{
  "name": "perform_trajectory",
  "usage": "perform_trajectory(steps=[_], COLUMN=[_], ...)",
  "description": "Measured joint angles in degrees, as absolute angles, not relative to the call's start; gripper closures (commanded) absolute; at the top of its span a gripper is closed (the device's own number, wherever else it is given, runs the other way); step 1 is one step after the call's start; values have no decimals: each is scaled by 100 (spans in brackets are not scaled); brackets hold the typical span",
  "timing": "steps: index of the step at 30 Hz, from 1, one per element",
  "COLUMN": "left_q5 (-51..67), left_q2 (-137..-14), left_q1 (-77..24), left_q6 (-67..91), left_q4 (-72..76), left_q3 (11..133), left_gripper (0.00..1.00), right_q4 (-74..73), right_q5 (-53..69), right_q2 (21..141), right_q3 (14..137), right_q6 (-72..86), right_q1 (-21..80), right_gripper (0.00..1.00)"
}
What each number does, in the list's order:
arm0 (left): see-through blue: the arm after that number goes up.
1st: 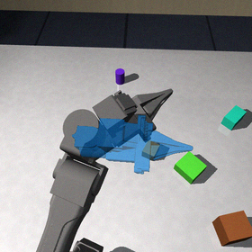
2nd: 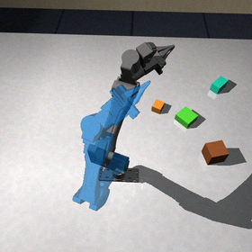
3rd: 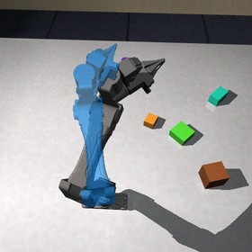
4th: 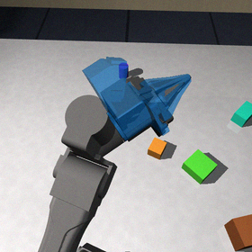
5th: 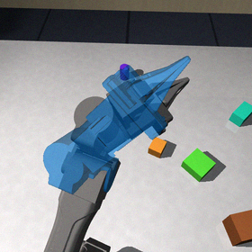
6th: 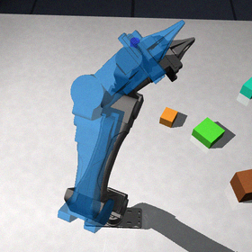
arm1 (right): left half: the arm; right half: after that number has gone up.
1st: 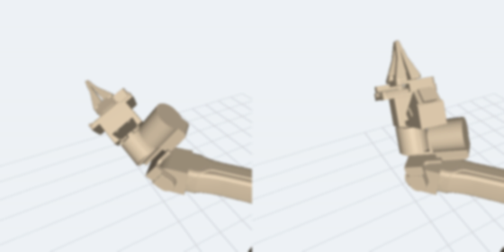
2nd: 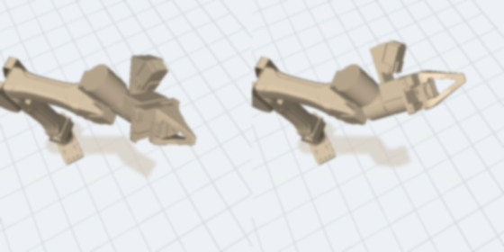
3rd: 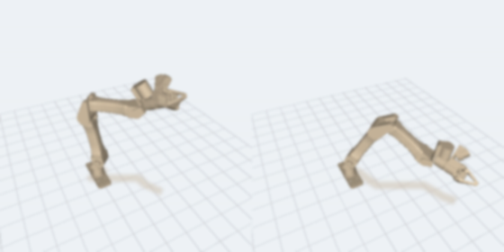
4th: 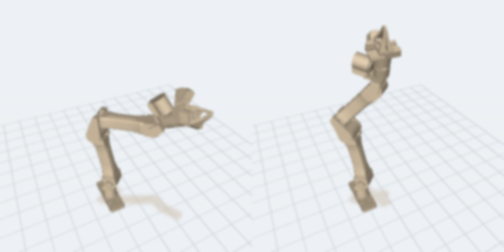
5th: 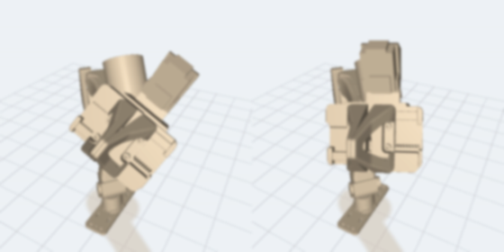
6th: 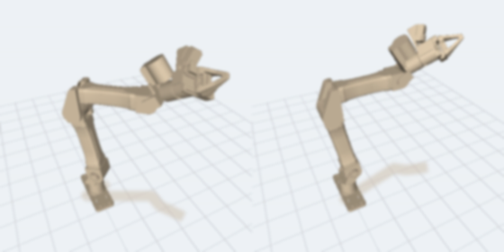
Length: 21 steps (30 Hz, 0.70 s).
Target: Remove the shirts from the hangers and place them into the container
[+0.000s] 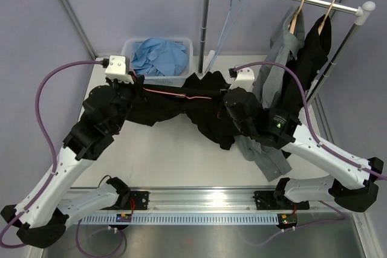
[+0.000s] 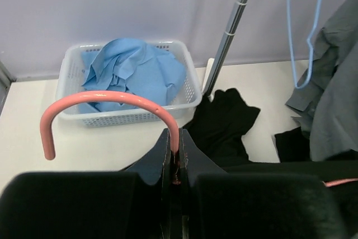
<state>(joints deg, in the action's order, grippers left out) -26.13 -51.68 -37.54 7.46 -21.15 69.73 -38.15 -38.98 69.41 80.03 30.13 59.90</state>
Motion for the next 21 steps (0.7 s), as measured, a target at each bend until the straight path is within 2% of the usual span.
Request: perform_trajectory(steps=[12,21], left_q5=[-2246,-2196], left_q2=[-4174,-3966], left_q1=[-3763,-3736], left_q6=[539,773], left_q4=[-2307,-2403], left_q3=[6512,6447], left_gripper=[100,100], right_q4=[-3854,-3389], right_q5=[-2945,-2084], right_q2=[7015,7109], right_q3=[7968,7290], right_q6=[2633,2443], right_q1=[5808,5739], right_gripper=[100,99])
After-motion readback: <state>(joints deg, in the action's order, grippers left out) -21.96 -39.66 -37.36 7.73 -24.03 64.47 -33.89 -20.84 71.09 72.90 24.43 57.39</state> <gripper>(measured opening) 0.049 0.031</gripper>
